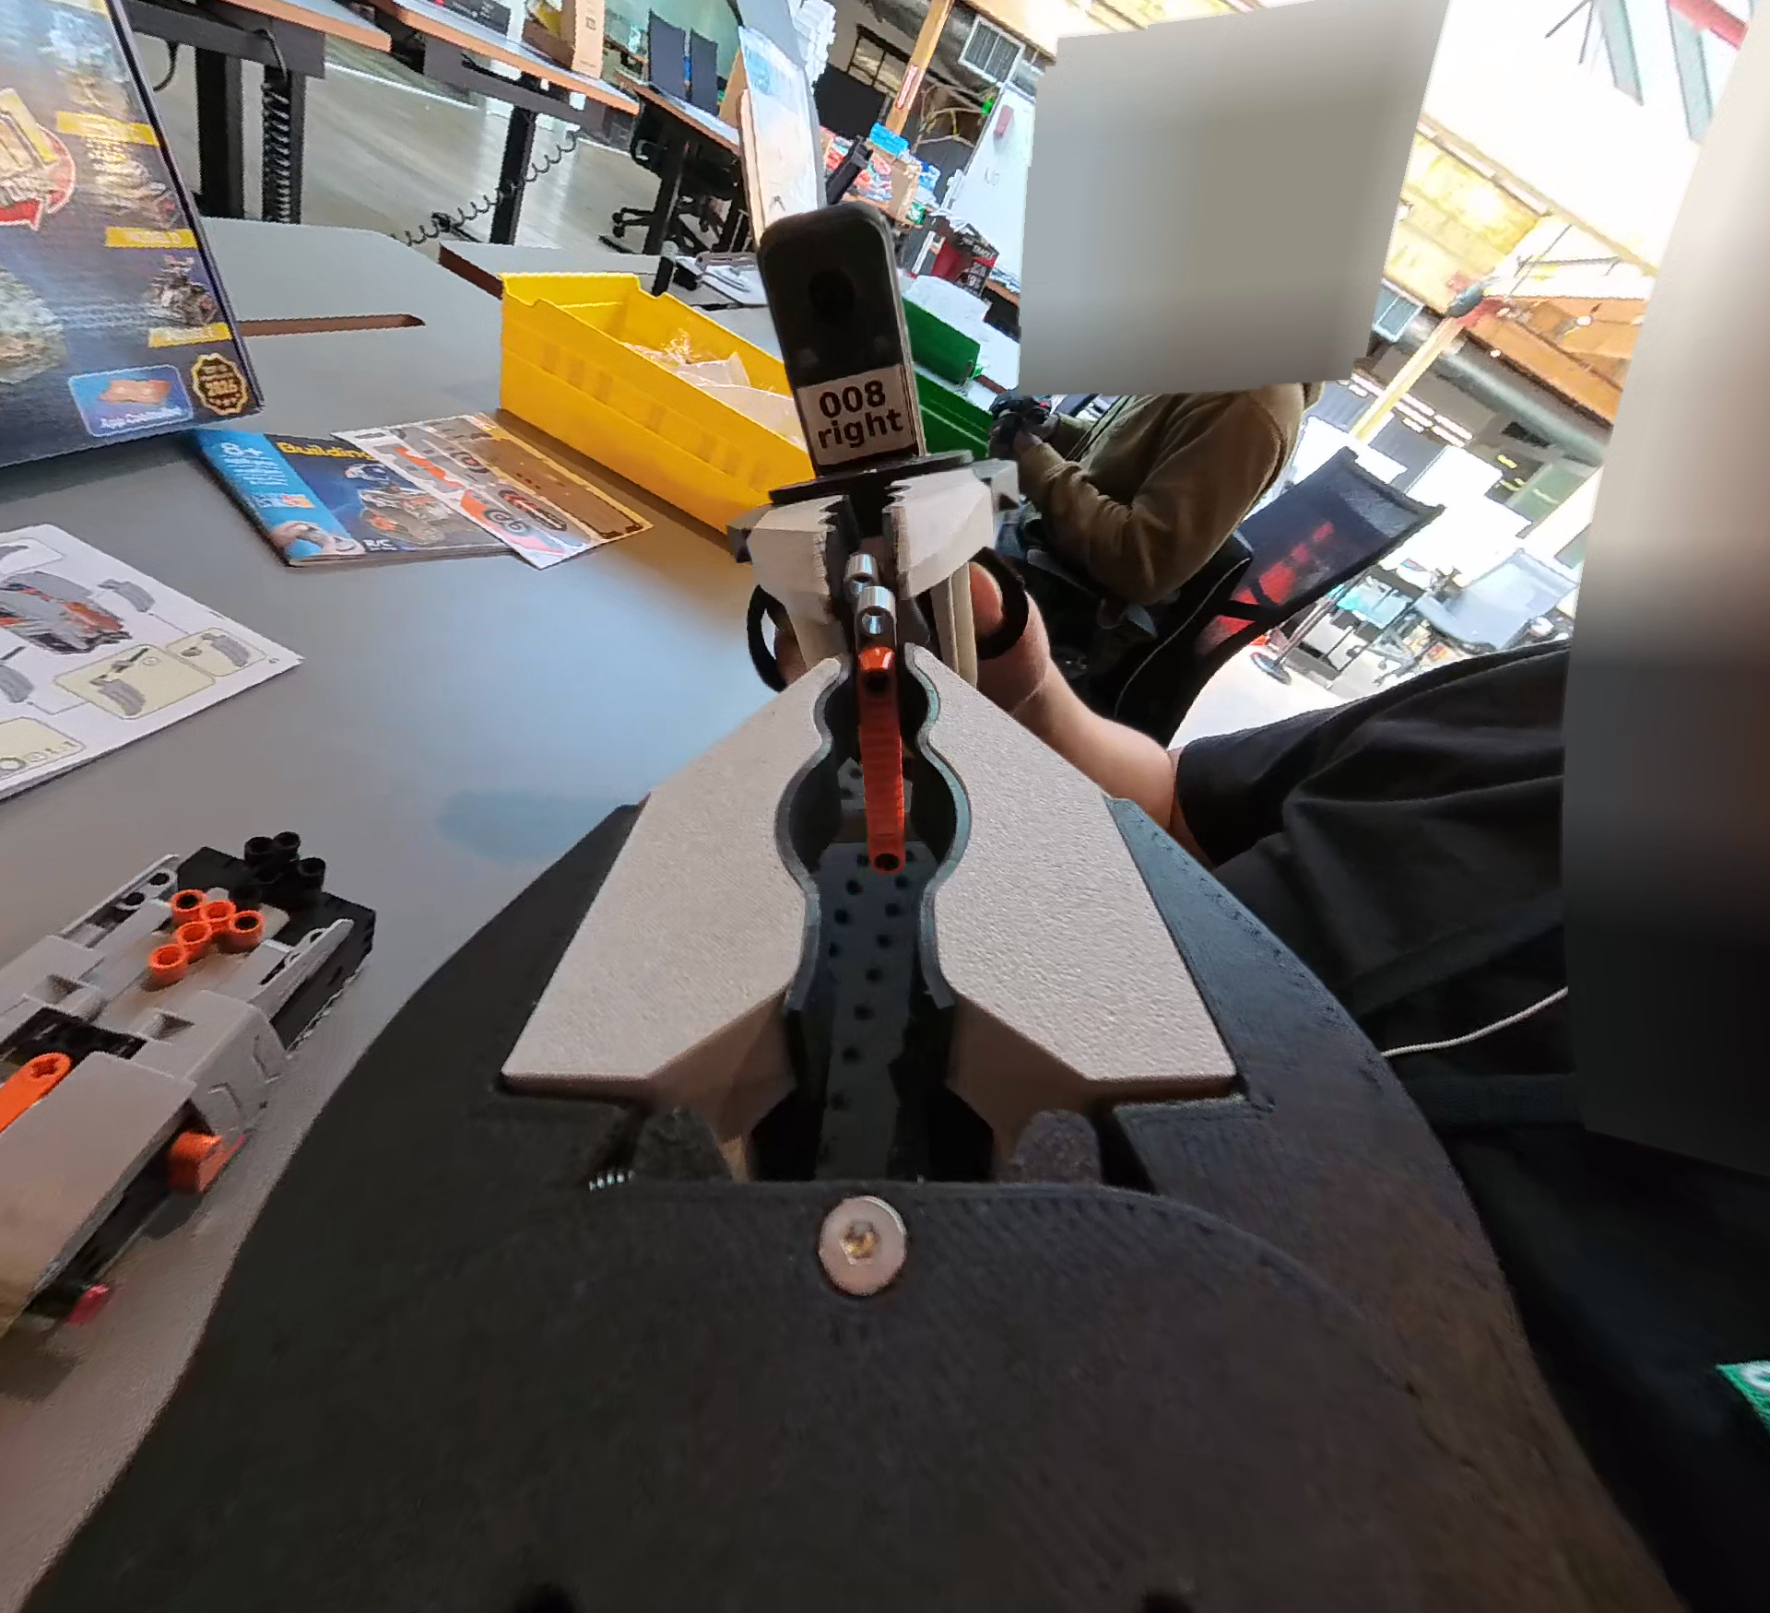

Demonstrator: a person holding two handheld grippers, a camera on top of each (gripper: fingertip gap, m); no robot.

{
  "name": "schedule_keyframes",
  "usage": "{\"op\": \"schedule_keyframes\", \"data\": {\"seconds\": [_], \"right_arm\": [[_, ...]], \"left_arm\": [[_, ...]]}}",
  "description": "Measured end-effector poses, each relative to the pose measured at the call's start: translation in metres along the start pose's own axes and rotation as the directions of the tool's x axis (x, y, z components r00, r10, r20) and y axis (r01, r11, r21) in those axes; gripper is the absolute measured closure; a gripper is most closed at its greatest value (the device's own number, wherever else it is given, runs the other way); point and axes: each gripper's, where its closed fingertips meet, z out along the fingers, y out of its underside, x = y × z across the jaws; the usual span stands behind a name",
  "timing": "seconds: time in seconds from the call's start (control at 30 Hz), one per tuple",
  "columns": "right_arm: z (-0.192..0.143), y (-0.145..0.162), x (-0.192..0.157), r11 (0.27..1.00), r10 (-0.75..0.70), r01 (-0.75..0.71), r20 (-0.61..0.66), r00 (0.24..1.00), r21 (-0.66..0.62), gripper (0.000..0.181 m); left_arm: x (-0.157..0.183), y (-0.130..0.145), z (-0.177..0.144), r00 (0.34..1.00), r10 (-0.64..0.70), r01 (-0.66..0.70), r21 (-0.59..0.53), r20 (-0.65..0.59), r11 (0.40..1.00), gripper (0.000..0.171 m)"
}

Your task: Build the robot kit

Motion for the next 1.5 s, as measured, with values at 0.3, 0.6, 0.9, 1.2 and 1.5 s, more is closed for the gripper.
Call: {"op": "schedule_keyframes", "data": {"seconds": [0.3, 0.6, 0.9, 1.2, 1.5], "right_arm": [[0.001, 0.006, 0.000, 0.999, 0.001, -0.004, -0.061, 0.998, -0.055, 0.174], [0.001, 0.008, -0.008, 0.989, -0.110, 0.102, -0.077, 0.991, -0.104, 0.177], [0.001, 0.006, -0.010, 0.976, -0.185, 0.169, -0.120, 0.975, -0.135, 0.174], [0.000, 0.005, -0.012, 0.967, -0.226, 0.210, -0.114, 0.967, -0.142, 0.174], [0.000, 0.005, -0.020, 0.917, -0.378, 0.358, -0.093, 0.921, -0.176, 0.173]], "left_arm": [[0.001, -0.002, -0.002, 0.999, -0.023, 0.024, 0.028, -0.050, 0.999, 0.166], [0.008, -0.001, -0.002, 0.994, -0.043, 0.046, 0.030, -0.101, 0.999, 0.166], [0.012, -0.003, -0.002, 0.990, -0.051, 0.056, 0.034, -0.132, 0.998, 0.166], [0.013, -0.002, -0.001, 0.989, -0.052, 0.055, 0.023, -0.138, 0.998, 0.166], [0.020, -0.003, 0.000, 0.970, -0.111, 0.120, 0.027, -0.218, 0.992, 0.166]]}}
